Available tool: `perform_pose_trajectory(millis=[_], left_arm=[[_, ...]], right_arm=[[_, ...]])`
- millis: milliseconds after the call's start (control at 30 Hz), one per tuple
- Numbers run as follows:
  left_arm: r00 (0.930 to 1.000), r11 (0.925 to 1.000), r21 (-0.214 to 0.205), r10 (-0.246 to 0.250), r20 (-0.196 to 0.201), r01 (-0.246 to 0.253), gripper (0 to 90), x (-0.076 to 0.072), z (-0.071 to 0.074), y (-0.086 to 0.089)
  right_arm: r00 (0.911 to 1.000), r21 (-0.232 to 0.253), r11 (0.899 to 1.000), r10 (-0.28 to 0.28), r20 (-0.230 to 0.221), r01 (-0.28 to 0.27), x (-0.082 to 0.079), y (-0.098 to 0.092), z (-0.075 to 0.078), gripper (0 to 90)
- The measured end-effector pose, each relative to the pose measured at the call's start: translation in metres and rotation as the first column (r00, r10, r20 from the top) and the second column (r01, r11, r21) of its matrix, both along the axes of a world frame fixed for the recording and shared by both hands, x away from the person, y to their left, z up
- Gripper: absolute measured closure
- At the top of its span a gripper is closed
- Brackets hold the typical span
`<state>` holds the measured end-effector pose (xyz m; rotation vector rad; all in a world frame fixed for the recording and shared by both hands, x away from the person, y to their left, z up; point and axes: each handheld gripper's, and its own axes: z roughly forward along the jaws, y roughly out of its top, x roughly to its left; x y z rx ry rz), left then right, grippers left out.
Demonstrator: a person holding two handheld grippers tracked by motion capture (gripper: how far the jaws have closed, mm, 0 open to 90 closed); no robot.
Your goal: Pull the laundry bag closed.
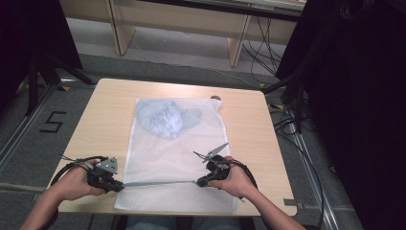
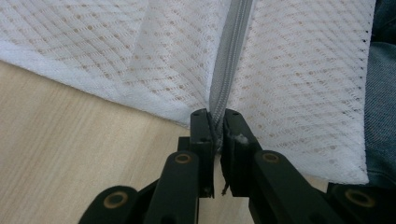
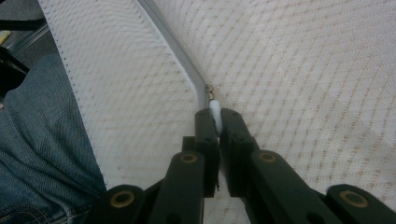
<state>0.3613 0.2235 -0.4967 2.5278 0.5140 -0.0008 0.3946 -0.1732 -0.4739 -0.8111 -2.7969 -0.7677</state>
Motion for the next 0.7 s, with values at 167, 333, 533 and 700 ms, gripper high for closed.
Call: perform_pose_trajectory(millis=[167, 333, 533, 700], left_arm=[[1.0000, 1.0000, 0.000, 0.003, 0.003, -0.003, 83.8, 0.000, 0.000, 0.000], [1.0000, 1.0000, 0.001, 0.004, 0.004, -0.004, 83.7, -0.001, 0.000, 0.000], [0.9999, 0.9999, 0.008, 0.011, -0.003, -0.011, 83.7, -0.001, 0.001, 0.000], [1.0000, 1.0000, 0.004, 0.005, 0.003, -0.005, 83.7, -0.001, 0.000, 0.000]], right_arm=[[0.9999, -0.005, 1.000, -0.011, -0.007, 0.011, 0.001, -0.005, 0.000, 87.0], [0.9994, 0.001, 0.999, -0.033, -0.015, 0.033, 0.000, -0.013, 0.001, 87.0], [0.9992, -0.023, 0.999, -0.039, 0.006, 0.039, 0.001, -0.021, 0.001, 87.1], [0.9982, -0.002, 0.998, -0.059, -0.005, 0.059, 0.001, -0.026, 0.003, 87.1]])
